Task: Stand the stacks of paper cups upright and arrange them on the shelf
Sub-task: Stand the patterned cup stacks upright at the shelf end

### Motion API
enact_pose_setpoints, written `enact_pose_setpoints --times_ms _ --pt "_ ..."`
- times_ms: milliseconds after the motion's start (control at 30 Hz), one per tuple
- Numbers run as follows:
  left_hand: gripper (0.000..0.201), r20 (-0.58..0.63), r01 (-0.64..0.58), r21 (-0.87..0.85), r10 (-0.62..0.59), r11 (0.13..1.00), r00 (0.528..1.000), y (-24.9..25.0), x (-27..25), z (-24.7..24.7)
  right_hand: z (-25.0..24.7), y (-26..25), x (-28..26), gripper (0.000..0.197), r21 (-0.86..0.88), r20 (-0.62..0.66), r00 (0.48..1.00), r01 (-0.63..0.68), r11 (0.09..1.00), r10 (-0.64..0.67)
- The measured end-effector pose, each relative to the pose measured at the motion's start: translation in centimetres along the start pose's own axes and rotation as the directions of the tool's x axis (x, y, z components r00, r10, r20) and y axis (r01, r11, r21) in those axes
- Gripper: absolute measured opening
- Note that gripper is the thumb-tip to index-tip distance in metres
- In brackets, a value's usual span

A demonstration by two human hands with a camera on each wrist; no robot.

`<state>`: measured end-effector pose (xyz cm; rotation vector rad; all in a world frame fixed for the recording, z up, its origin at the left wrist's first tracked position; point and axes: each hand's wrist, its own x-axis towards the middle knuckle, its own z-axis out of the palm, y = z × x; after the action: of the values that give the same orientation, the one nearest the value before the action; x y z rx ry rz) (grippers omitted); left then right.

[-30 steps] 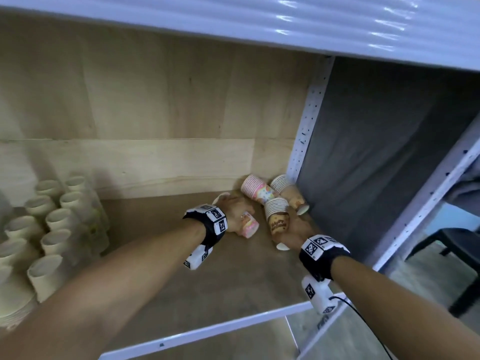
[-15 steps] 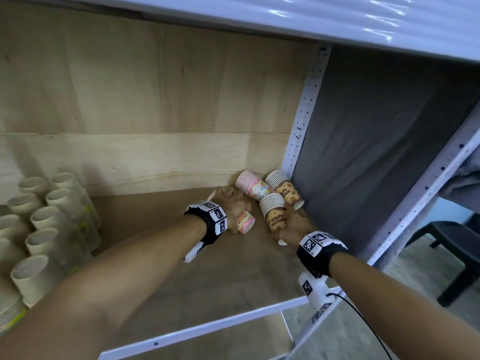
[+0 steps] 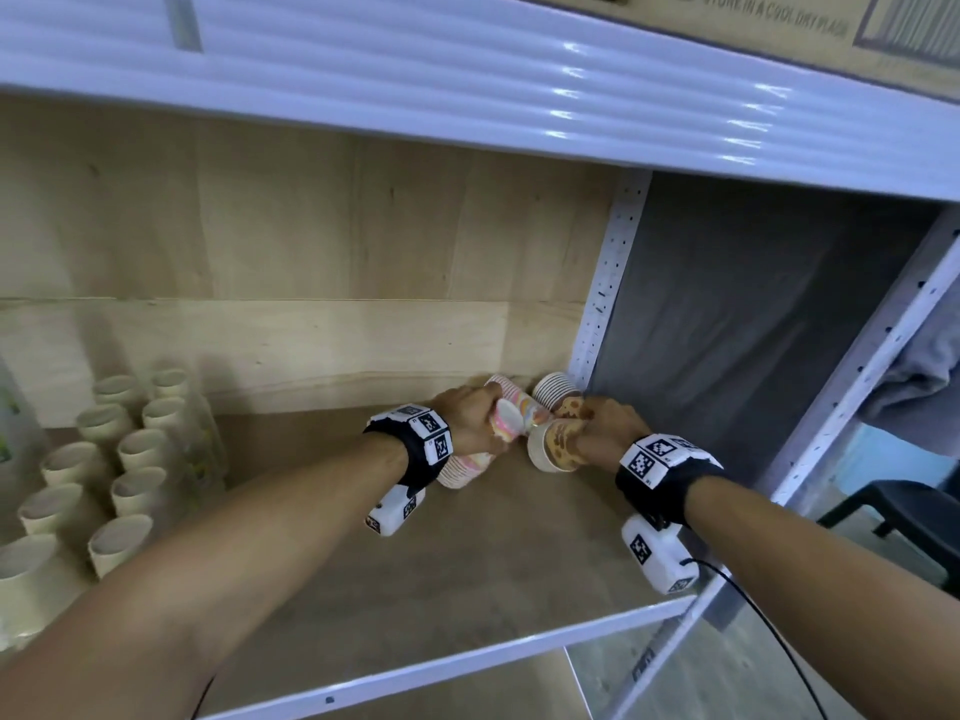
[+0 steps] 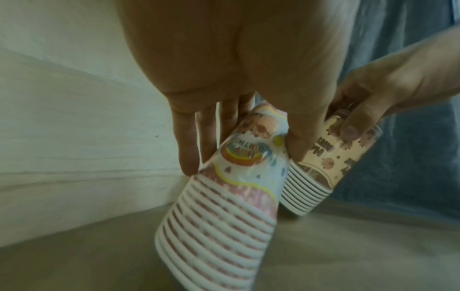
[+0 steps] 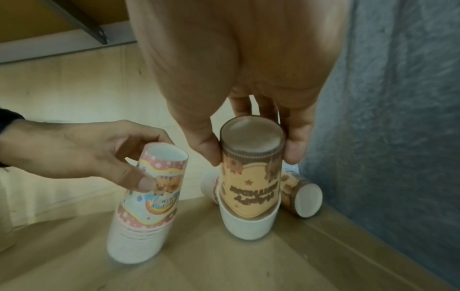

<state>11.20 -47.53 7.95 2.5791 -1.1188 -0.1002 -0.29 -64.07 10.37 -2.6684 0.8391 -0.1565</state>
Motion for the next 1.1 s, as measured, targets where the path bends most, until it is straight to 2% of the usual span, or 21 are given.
enact_pose_setpoints --times_ms 67,133,200,300,333,400,467,600,700,900,1100 --pt "0.054 -0.011 0.025 -0.106 -0.027 0.994 1.000 0.0 -0.1 -0.3 -0.4 -0.4 0.0 0.057 0.031 0.039 0.998 0.045 0.999 -0.046" --pt "0.054 -0.012 0.050 -0.172 -0.053 0.984 0.999 -0.1 -0.6 -1.1 -0.7 -1.5 0.2 0.059 0.019 -0.013 0.998 0.059 0.998 -0.059" --pt "0.053 0.014 0.078 -0.217 -0.077 0.973 0.997 -0.2 -0.7 -1.4 -0.8 -2.2 0.8 0.054 -0.012 0.011 0.995 0.101 0.995 -0.100" --pt "0.052 0.079 0.122 -0.268 -0.104 0.956 0.991 0.1 -0.9 -1.5 -1.1 -2.6 0.1 0.032 -0.055 0.046 0.990 0.133 0.990 -0.131" --pt "0.053 0.092 0.132 -0.272 -0.110 0.953 0.990 0.2 -1.1 -1.6 -0.9 -2.8 0.1 0.032 -0.057 0.082 0.988 0.133 0.990 -0.128" --pt "0.055 0.112 0.144 -0.264 -0.118 0.954 0.987 0.6 -1.2 -1.6 -0.7 -3.0 -0.2 0.034 -0.043 0.142 0.979 0.157 0.987 -0.149" --pt "0.058 0.132 0.149 -0.258 -0.118 0.954 0.984 0.9 -1.4 -1.7 -0.2 -3.3 -0.2 0.025 -0.049 0.146 0.970 0.202 0.978 -0.193" --pt "0.058 0.155 0.153 -0.250 -0.116 0.956 0.981 1.0 -1.7 -1.6 2.2 -1.7 2.8 0.024 -0.027 0.182 0.966 0.193 0.981 -0.185" --pt "0.054 0.147 0.143 -0.266 -0.106 0.953 0.983 0.9 -1.9 -1.5 1.3 -2.3 1.5 0.022 -0.027 0.217 0.960 0.189 0.982 -0.178" --pt "0.039 0.128 0.103 -0.258 -0.072 0.961 0.989 2.1 -2.1 -2.6 -0.2 -3.0 -0.6 0.044 -0.037 0.170 0.960 0.233 0.972 -0.224" --pt "0.037 0.173 0.067 -0.113 -0.047 0.991 0.984 3.7 -2.0 -3.7 -0.6 -3.3 -1.2 0.042 -0.054 0.185 0.956 0.243 0.968 -0.229"
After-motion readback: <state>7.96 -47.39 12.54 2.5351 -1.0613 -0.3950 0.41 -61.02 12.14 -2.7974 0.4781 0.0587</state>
